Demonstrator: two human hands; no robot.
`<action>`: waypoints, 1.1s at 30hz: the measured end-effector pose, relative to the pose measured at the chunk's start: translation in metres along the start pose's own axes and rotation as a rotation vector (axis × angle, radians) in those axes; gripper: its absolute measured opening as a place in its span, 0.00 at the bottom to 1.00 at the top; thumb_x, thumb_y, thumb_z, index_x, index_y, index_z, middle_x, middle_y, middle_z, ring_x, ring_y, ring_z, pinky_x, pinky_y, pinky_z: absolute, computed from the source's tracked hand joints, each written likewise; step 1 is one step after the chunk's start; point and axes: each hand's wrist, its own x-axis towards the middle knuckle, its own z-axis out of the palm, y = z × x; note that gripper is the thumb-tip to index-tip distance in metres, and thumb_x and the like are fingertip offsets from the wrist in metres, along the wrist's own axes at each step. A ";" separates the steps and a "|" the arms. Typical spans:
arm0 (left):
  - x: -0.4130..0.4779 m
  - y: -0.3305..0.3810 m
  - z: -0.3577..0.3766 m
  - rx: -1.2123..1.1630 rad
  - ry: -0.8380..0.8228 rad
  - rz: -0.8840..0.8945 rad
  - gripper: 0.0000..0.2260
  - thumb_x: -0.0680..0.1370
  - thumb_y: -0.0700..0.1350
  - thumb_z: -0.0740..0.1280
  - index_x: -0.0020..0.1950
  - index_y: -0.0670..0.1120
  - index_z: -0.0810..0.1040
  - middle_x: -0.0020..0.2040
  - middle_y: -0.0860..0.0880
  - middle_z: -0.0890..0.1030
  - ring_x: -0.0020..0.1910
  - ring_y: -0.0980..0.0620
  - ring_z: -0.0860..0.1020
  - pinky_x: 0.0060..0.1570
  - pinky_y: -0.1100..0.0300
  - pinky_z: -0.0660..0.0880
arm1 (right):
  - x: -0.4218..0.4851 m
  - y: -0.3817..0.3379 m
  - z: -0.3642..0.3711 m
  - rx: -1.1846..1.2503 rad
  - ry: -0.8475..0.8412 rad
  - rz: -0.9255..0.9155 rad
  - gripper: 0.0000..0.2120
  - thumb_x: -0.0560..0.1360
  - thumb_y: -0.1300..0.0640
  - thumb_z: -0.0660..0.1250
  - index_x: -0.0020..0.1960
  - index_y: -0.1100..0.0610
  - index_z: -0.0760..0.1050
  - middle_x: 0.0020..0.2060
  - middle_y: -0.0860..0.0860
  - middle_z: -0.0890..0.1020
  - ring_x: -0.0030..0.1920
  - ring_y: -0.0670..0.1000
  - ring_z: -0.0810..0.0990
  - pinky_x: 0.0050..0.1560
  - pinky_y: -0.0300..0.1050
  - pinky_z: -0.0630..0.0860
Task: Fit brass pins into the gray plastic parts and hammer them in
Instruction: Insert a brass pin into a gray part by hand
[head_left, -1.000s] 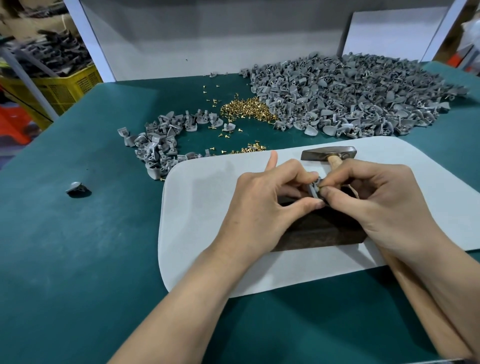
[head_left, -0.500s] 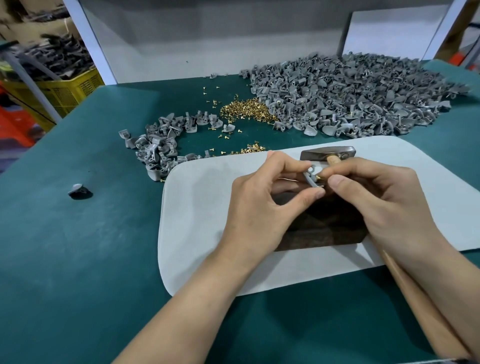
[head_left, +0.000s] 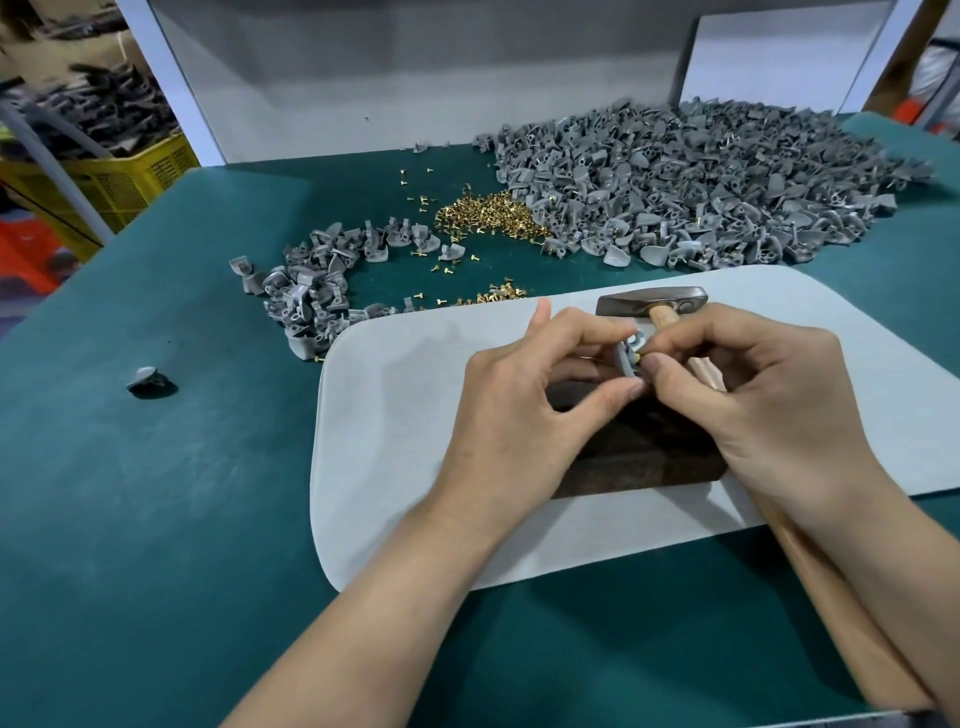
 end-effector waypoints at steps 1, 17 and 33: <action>0.000 0.000 0.000 -0.003 0.003 -0.002 0.12 0.70 0.40 0.74 0.52 0.44 0.80 0.45 0.61 0.81 0.41 0.60 0.82 0.63 0.38 0.70 | 0.000 0.000 0.000 -0.008 -0.001 -0.003 0.05 0.68 0.61 0.69 0.36 0.51 0.78 0.32 0.46 0.80 0.33 0.40 0.75 0.39 0.28 0.69; -0.001 -0.002 0.001 0.109 -0.025 -0.028 0.09 0.69 0.36 0.74 0.48 0.38 0.80 0.43 0.56 0.81 0.39 0.58 0.83 0.73 0.67 0.51 | 0.002 0.000 -0.004 -0.135 -0.048 -0.058 0.03 0.66 0.62 0.69 0.37 0.55 0.79 0.34 0.48 0.82 0.34 0.40 0.76 0.39 0.28 0.68; -0.001 0.008 0.000 -0.086 0.059 -0.078 0.13 0.69 0.40 0.74 0.46 0.54 0.76 0.44 0.60 0.81 0.39 0.58 0.83 0.48 0.60 0.78 | 0.005 -0.001 0.002 0.190 -0.023 0.054 0.06 0.69 0.61 0.69 0.35 0.52 0.79 0.34 0.45 0.81 0.36 0.40 0.77 0.41 0.30 0.72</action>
